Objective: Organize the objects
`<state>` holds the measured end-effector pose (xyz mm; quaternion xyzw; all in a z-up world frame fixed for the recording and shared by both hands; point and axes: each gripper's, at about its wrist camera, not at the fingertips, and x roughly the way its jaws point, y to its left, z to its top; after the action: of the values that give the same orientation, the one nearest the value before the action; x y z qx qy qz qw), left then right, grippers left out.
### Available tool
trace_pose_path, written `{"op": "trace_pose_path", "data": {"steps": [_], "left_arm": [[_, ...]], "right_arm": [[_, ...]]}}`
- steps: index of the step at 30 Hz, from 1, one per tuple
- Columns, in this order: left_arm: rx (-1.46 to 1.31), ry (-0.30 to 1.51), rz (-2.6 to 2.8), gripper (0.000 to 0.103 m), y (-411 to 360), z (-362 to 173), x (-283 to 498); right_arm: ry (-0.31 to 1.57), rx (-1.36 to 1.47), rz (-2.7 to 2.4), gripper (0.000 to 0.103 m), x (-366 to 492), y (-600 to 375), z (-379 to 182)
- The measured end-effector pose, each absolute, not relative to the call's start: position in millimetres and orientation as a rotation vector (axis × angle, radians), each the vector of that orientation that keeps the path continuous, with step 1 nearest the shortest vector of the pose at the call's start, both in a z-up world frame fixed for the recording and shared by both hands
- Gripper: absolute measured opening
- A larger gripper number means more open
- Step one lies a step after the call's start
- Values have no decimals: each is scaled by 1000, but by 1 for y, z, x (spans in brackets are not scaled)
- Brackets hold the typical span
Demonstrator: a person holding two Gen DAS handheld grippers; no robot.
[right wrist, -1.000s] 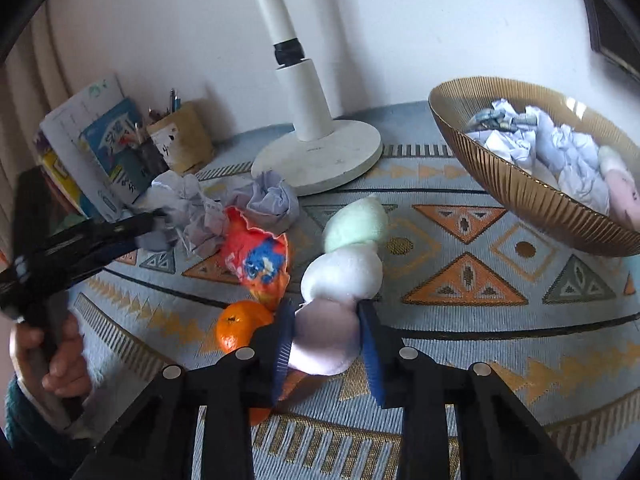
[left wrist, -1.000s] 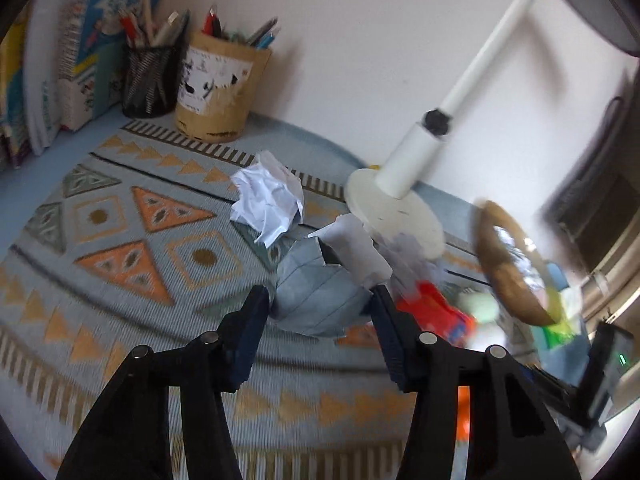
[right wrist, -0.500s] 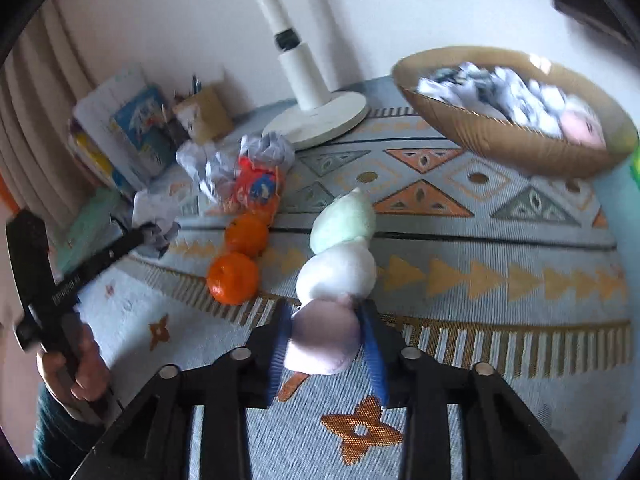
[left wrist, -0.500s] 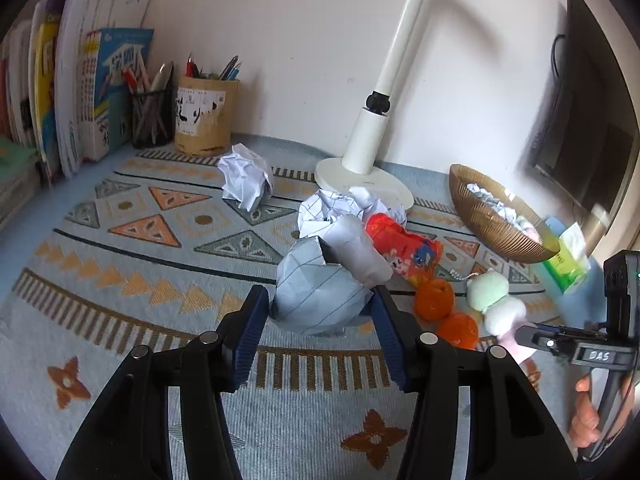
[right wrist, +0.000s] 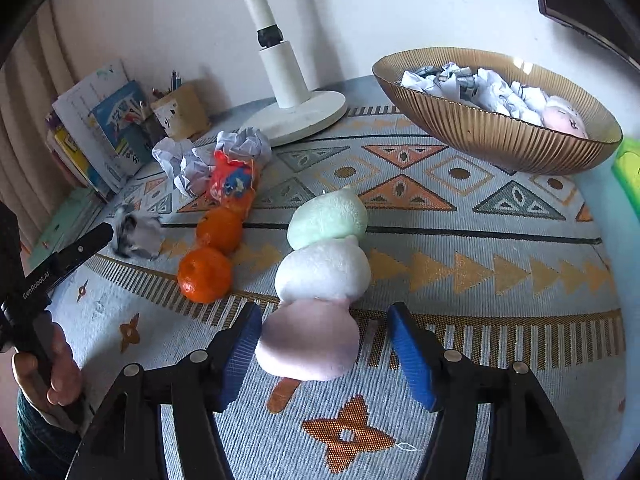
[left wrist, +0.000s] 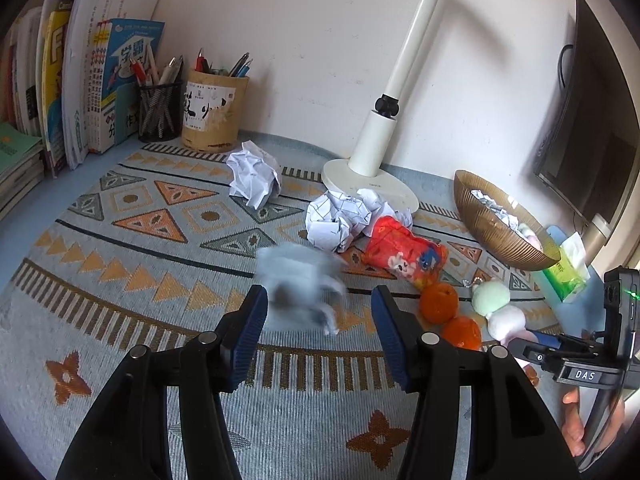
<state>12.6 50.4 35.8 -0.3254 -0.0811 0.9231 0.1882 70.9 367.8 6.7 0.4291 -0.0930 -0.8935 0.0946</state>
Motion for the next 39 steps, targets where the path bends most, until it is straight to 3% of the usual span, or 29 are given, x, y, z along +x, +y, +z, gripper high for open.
{"op": "trace_pose_path", "data": {"steps": [6, 11, 13, 16, 25, 35, 39], "left_arm": [[-940, -240, 2592, 52, 49, 34, 10], [-954, -250, 2598, 60, 47, 33, 8], [-958, -261, 2611, 77, 45, 33, 8], [-947, -301, 2615, 87, 40, 33, 8], [-973, -404, 2595, 87, 29, 29, 2], [-977, -397, 2592, 87, 28, 29, 2], [-1102, -430, 2587, 87, 27, 20, -9]], "right_arm": [[-282, 1270, -2649, 64, 71, 368, 7], [-280, 1270, -2650, 64, 72, 369, 8], [-284, 1268, -2649, 64, 72, 369, 8], [-290, 1268, -2645, 64, 72, 369, 8], [-305, 1267, -2634, 64, 72, 369, 8], [-311, 1261, -2637, 64, 73, 370, 8], [-292, 1254, -2656, 64, 74, 368, 9]]}}
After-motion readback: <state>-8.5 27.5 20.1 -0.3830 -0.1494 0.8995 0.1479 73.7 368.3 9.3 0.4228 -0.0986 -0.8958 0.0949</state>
